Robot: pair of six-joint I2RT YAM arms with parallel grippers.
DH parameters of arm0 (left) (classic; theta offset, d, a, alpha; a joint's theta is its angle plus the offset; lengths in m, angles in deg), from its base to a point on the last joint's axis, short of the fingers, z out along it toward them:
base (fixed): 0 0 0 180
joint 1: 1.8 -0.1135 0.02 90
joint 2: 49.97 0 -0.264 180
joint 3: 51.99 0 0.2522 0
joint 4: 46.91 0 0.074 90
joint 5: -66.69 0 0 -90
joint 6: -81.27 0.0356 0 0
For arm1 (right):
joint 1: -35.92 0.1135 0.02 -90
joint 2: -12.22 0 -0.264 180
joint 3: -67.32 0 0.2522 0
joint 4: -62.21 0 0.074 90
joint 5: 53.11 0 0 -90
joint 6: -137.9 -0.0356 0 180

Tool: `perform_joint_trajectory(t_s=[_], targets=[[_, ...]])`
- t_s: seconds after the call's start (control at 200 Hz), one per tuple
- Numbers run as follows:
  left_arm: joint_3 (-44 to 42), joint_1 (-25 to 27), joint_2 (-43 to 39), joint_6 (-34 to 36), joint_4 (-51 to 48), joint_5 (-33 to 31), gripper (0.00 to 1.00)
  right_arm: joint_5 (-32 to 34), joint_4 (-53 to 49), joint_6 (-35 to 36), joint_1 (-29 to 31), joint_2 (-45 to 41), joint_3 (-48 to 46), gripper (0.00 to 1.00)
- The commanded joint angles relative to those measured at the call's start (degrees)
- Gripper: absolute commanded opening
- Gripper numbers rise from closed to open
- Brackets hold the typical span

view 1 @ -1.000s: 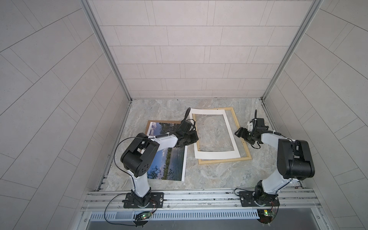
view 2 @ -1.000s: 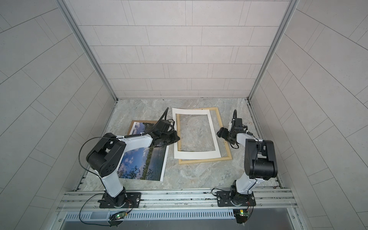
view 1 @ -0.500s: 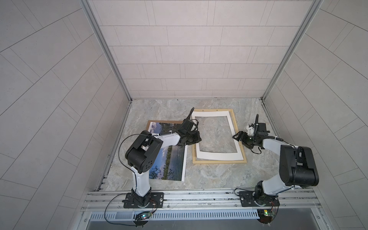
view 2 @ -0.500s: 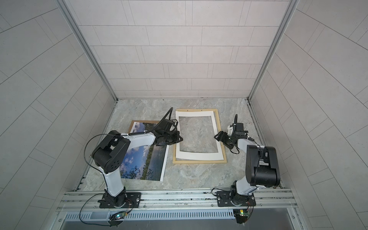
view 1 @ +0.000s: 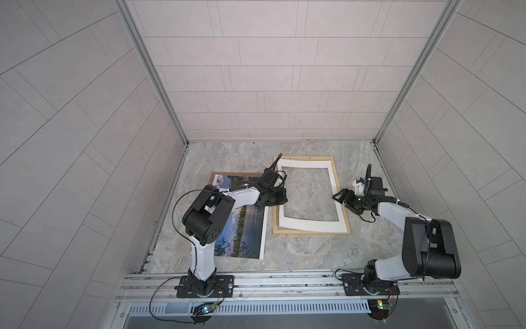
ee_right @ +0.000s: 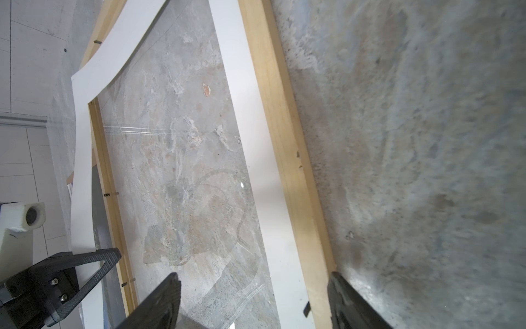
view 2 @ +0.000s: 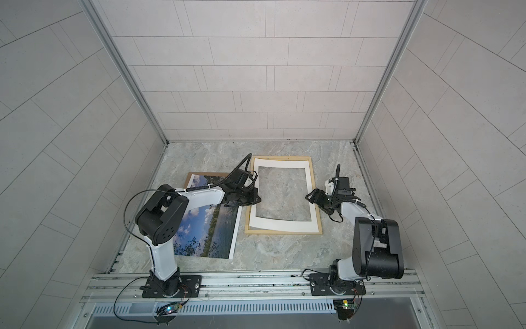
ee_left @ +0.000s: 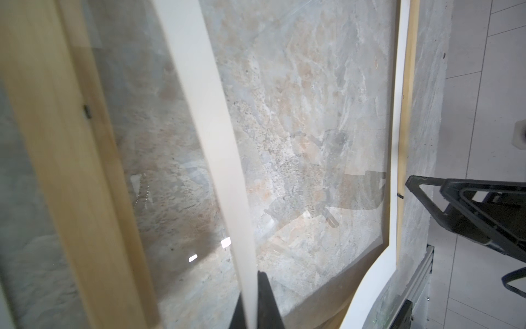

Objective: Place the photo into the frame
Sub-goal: 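Press the white mat flat onto the frame with both grippers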

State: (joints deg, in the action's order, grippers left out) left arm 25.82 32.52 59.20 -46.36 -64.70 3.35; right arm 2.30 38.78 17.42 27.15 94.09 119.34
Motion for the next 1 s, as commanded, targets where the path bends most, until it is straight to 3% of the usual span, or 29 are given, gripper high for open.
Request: perform_joint_trajectory(t_s=[0.0, 0.32, 0.996], targets=[[1.41, 0.24, 0.74, 1.95, -1.83, -2.55, 0.01, -0.46, -0.7, 0.51, 0.16, -0.93, -1.07, 0.79], [-1.08, -0.38, -0.37, -2.06, 3.39, -7.81, 0.0, -0.81, -0.61, 0.95, 0.16, -1.44, -1.16, 0.79], [1.29, 0.23, 4.19, -1.75, 0.16, -2.21, 0.03, -2.85, 0.6, 0.37, 0.21, -1.09, -1.52, 0.79]])
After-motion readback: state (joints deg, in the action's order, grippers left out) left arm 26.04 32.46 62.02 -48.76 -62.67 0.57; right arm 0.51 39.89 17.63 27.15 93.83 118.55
